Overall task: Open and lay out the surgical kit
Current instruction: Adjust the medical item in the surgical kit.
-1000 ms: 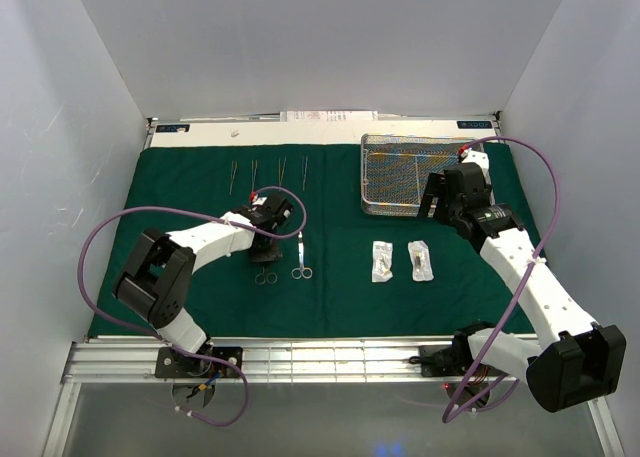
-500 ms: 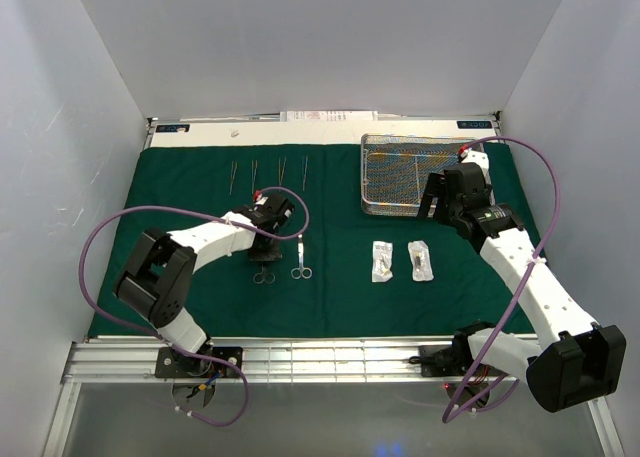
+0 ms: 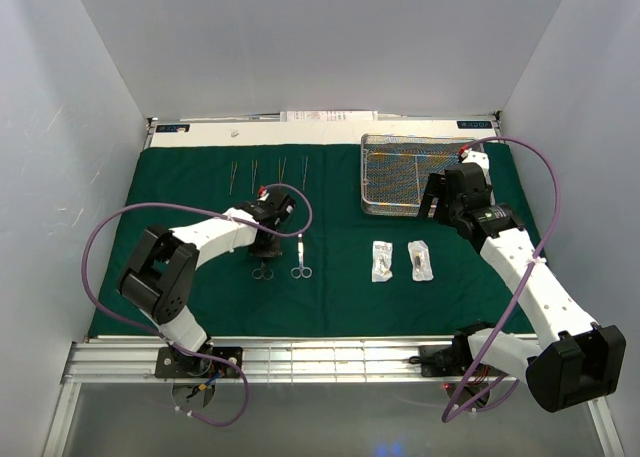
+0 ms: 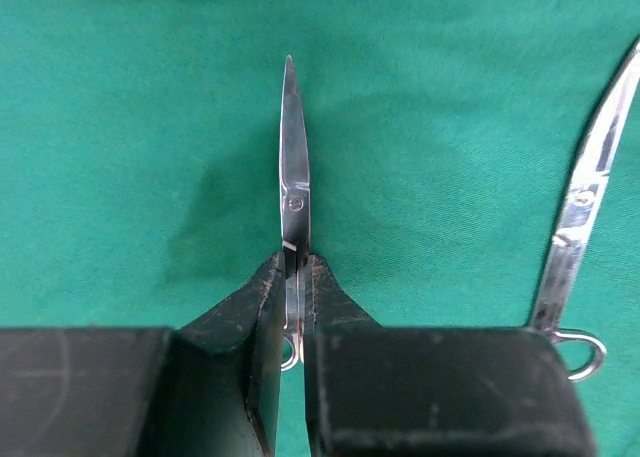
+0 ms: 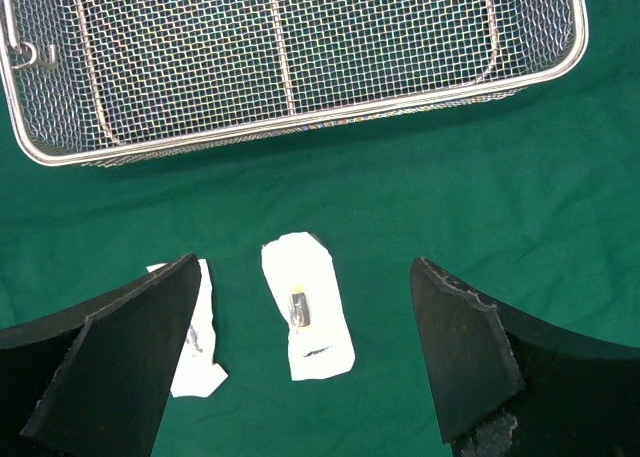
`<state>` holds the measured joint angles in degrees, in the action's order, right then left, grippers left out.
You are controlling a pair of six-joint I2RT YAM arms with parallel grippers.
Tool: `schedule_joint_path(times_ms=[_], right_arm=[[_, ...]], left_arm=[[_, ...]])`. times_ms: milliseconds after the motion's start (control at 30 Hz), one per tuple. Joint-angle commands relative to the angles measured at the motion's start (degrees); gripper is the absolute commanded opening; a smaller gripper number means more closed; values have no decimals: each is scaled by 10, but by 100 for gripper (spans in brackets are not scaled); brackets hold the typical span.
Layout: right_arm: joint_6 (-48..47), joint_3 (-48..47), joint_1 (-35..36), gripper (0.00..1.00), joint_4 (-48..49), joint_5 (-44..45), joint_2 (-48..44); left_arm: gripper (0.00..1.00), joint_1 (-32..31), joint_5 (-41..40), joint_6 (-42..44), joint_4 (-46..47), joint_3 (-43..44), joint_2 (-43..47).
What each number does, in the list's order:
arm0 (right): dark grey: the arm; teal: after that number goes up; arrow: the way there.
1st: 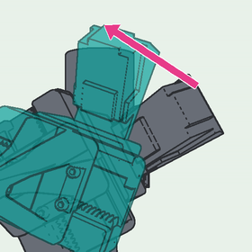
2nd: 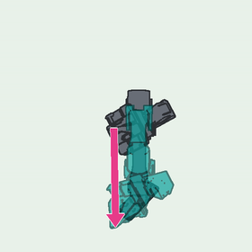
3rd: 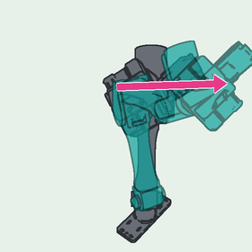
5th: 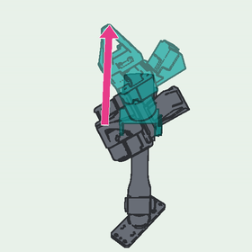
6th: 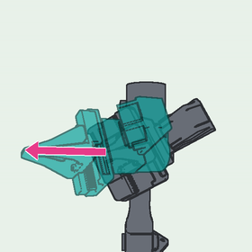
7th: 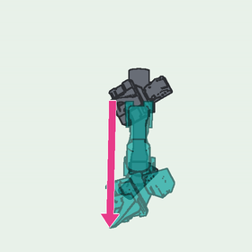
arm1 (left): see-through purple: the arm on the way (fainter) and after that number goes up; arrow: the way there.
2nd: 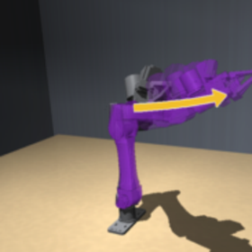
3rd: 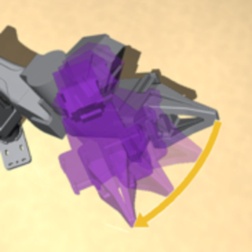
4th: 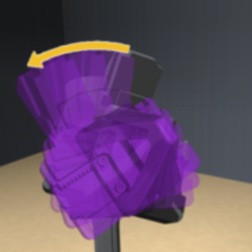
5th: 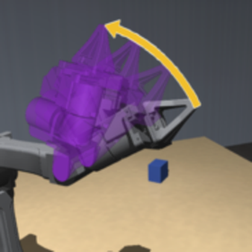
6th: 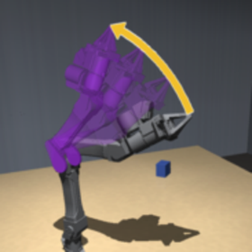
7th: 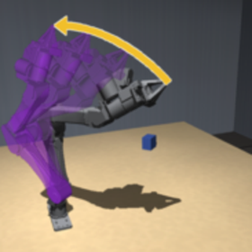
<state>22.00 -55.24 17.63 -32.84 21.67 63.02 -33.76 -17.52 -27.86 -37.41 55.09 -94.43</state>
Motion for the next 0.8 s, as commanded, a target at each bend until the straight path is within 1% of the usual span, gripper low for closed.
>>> schedule_joint_path(times_ms=[0,200,767], right_arm=[[-7,5,-3,91,19,-3,-8],[-6,5,-3,91,21,-3,-5],[-7,5,-4,91,23,-8,-3]], left_arm=[[17,5,-16,2,-8,37,11],[17,5,-3,-11,-35,60,25],[16,8,-12,0,-19,27,5]])
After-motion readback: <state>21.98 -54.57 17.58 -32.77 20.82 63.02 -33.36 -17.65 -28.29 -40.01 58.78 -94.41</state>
